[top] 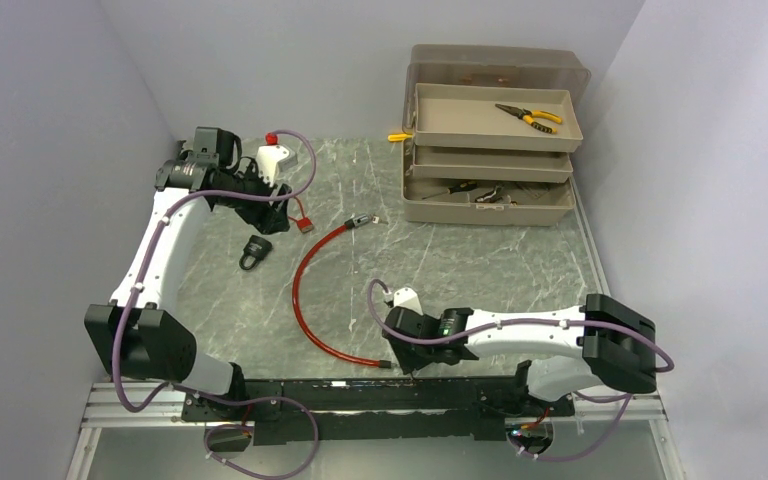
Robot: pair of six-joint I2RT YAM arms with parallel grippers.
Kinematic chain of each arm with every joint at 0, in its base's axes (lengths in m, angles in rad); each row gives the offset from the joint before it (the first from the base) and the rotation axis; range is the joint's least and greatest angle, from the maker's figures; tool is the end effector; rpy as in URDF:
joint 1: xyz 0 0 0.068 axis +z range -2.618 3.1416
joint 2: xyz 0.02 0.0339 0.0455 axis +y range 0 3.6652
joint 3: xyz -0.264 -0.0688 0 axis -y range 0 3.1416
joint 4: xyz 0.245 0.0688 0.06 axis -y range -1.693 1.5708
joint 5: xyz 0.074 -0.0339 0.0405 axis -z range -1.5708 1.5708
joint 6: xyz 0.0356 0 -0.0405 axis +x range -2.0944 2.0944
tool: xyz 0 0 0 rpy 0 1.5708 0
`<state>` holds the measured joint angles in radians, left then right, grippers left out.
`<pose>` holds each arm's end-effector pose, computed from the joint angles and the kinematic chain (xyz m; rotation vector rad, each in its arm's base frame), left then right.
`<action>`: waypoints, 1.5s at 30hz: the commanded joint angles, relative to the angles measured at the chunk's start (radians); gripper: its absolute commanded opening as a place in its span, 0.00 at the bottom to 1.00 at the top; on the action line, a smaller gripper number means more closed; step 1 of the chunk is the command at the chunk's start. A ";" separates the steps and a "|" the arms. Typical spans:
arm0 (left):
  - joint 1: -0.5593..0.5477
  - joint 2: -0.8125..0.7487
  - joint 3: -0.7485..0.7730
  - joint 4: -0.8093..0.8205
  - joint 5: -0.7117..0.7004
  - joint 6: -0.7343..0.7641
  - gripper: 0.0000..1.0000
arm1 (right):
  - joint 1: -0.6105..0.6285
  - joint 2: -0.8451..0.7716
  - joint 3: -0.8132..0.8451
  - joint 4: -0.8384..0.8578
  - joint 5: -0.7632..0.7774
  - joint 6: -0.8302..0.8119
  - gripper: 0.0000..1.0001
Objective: Unlock with the key
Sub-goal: Place the lock at the center of the board.
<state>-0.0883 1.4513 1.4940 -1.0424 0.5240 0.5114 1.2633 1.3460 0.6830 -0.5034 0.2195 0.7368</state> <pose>0.2847 -0.0431 0.3578 0.9035 2.2725 -0.4889 0.0782 0.2206 0.1674 -0.6496 2.6468 0.3078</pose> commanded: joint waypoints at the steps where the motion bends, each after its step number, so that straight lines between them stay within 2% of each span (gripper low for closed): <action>1: 0.002 -0.032 -0.007 0.012 0.012 -0.017 0.70 | 0.017 0.005 -0.025 0.067 0.013 0.014 0.50; 5: 0.002 -0.029 -0.012 0.020 0.018 -0.030 0.70 | 0.019 0.018 -0.045 0.080 0.018 0.026 0.49; 10: 0.002 -0.032 -0.009 0.021 0.012 -0.026 0.70 | 0.018 0.053 -0.056 0.096 0.054 0.030 0.41; 12: 0.002 -0.032 -0.001 0.008 0.003 -0.019 0.70 | 0.016 0.075 -0.045 0.090 0.088 0.027 0.35; 15: 0.002 -0.039 0.001 0.006 -0.003 -0.015 0.70 | -0.008 0.097 -0.020 0.075 0.124 0.014 0.18; 17: 0.002 -0.044 -0.001 0.005 -0.004 -0.011 0.70 | -0.034 0.098 -0.007 0.075 0.128 -0.006 0.13; 24: 0.002 -0.068 -0.027 0.019 -0.018 0.004 0.70 | -0.199 0.092 0.064 0.102 0.108 -0.138 0.09; 26: 0.002 -0.073 -0.036 0.025 -0.014 0.004 0.70 | -0.236 0.106 0.096 0.104 0.104 -0.172 0.11; 32: 0.004 -0.070 -0.041 0.020 -0.015 0.014 0.70 | -0.267 0.119 0.169 0.085 0.080 -0.214 0.26; 34: 0.005 -0.072 -0.039 0.018 -0.018 0.018 0.71 | -0.262 0.095 0.160 0.098 0.025 -0.212 0.36; 36: 0.010 -0.073 -0.038 0.018 -0.018 0.022 0.71 | -0.228 0.062 0.135 0.110 -0.004 -0.203 0.49; 38: 0.012 -0.074 -0.034 0.019 -0.019 0.025 0.71 | -0.178 0.040 0.118 0.113 -0.008 -0.192 0.57; 41: 0.016 -0.069 -0.022 0.017 -0.016 0.025 0.71 | -0.131 0.036 0.093 0.128 -0.010 -0.172 0.61; 45: 0.018 -0.065 -0.011 0.012 -0.008 0.018 0.71 | -0.118 0.072 0.066 0.174 -0.036 -0.157 0.59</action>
<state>-0.0769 1.4071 1.4513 -1.0332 0.4995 0.5163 1.1404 1.4044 0.7757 -0.3843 0.2062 0.5552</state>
